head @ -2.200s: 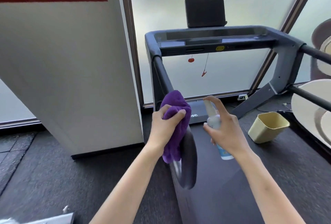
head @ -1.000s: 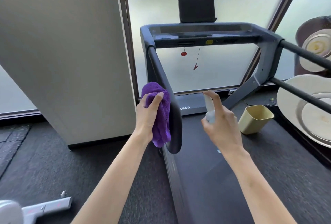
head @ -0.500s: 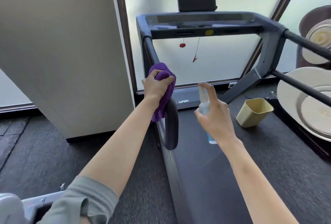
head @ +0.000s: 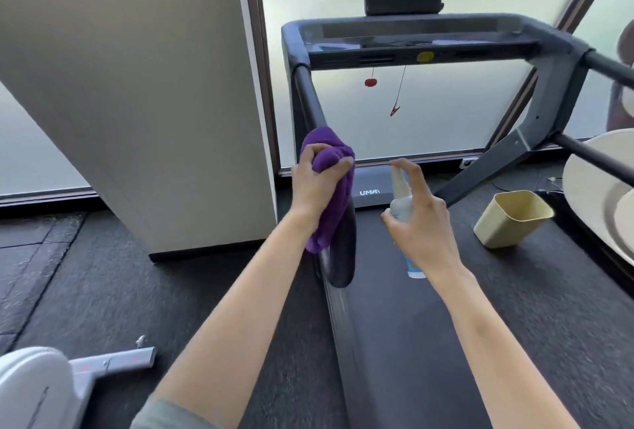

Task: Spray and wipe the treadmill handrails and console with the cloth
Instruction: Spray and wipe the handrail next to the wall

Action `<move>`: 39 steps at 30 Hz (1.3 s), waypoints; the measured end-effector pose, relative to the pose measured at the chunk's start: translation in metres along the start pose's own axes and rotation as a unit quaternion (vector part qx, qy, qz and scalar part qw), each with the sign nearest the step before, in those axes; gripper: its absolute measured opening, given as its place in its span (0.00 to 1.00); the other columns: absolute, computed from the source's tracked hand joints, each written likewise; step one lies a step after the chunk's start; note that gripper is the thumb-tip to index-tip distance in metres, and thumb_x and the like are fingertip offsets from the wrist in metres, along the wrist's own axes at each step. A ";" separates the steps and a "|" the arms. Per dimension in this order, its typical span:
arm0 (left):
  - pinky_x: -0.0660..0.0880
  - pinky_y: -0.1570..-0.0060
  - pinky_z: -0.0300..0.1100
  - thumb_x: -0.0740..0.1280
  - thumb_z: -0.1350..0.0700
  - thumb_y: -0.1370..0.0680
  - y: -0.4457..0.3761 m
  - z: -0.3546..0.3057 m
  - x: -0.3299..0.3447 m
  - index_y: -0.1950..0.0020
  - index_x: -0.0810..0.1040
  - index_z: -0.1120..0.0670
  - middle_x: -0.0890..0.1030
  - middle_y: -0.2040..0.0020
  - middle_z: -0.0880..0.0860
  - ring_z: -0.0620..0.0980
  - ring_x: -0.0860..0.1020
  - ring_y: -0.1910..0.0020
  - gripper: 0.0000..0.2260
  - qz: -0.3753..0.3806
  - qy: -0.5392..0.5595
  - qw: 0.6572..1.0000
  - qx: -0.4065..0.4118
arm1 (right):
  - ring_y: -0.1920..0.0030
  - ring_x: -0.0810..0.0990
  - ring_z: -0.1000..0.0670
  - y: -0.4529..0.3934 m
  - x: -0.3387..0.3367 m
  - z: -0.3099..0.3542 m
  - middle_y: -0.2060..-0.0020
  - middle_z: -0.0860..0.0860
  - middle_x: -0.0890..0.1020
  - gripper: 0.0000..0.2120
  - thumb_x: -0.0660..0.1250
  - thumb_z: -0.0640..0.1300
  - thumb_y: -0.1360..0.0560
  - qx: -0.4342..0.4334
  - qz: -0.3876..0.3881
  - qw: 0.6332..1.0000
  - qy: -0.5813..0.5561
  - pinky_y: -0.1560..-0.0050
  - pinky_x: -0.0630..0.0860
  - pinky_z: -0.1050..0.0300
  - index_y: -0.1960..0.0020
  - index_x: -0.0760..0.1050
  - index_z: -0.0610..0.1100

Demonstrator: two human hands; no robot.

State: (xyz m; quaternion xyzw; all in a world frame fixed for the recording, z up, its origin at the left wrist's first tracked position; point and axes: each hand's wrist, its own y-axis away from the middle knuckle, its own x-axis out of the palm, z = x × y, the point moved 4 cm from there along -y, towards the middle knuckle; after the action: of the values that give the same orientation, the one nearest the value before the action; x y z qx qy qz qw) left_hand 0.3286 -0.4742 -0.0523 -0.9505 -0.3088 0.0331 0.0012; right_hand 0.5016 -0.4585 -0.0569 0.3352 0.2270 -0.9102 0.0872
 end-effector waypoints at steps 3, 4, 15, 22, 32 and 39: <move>0.75 0.42 0.47 0.73 0.54 0.27 -0.025 -0.006 0.000 0.47 0.76 0.53 0.78 0.42 0.58 0.56 0.78 0.44 0.12 0.007 -0.005 0.999 -0.043 | 0.67 0.75 0.51 0.001 -0.004 0.001 0.66 0.49 0.76 0.30 0.65 0.34 0.28 0.003 -0.001 1.000 -0.001 0.63 0.72 0.53 0.31 0.65 0.55; 0.76 0.43 0.45 0.73 0.52 0.27 -0.024 -0.008 0.000 0.47 0.77 0.53 0.78 0.42 0.57 0.55 0.78 0.44 0.12 0.010 -0.006 0.999 -0.048 | 0.68 0.75 0.50 0.001 -0.006 0.001 0.68 0.50 0.75 0.30 0.65 0.34 0.28 0.003 -0.001 1.000 -0.005 0.64 0.74 0.52 0.32 0.65 0.55; 0.76 0.43 0.56 0.74 0.51 0.35 -0.002 -0.002 0.005 0.55 0.77 0.46 0.79 0.46 0.55 0.57 0.79 0.48 0.11 0.005 -0.047 0.999 -0.004 | 0.71 0.77 0.41 -0.028 0.003 -0.010 0.66 0.46 0.79 0.29 0.64 0.33 0.29 0.001 0.022 1.000 -0.015 0.62 0.80 0.43 0.34 0.64 0.56; 0.75 0.41 0.51 0.75 0.58 0.30 -0.059 -0.008 0.006 0.56 0.76 0.48 0.80 0.51 0.51 0.55 0.78 0.46 0.09 -0.010 -0.057 0.998 -0.023 | 0.70 0.77 0.41 -0.040 0.021 0.000 0.68 0.47 0.76 0.30 0.65 0.35 0.28 -0.018 0.049 0.998 -0.039 0.65 0.80 0.44 0.34 0.63 0.59; 0.79 0.48 0.49 0.73 0.53 0.35 0.009 0.012 -0.005 0.52 0.77 0.46 0.81 0.52 0.48 0.55 0.81 0.50 0.13 -0.017 0.056 0.998 0.005 | 0.70 0.76 0.50 -0.042 0.013 -0.013 0.69 0.53 0.75 0.29 0.67 0.36 0.28 -0.040 0.037 0.997 -0.054 0.66 0.73 0.56 0.33 0.64 0.57; 0.78 0.44 0.52 0.73 0.50 0.42 -0.064 -0.005 0.007 0.60 0.77 0.43 0.81 0.48 0.52 0.55 0.80 0.49 0.13 -0.024 -0.060 0.997 -0.033 | 0.69 0.78 0.43 -0.057 0.029 -0.011 0.70 0.51 0.75 0.29 0.67 0.36 0.29 -0.027 0.063 0.996 -0.064 0.64 0.76 0.53 0.33 0.64 0.58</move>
State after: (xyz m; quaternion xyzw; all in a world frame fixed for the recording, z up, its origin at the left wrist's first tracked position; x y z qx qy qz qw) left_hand 0.2974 -0.4181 -0.0459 -0.9387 -0.3320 0.0795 -0.0482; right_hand 0.4682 -0.4032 -0.0629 0.2871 0.2241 -0.9161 0.1675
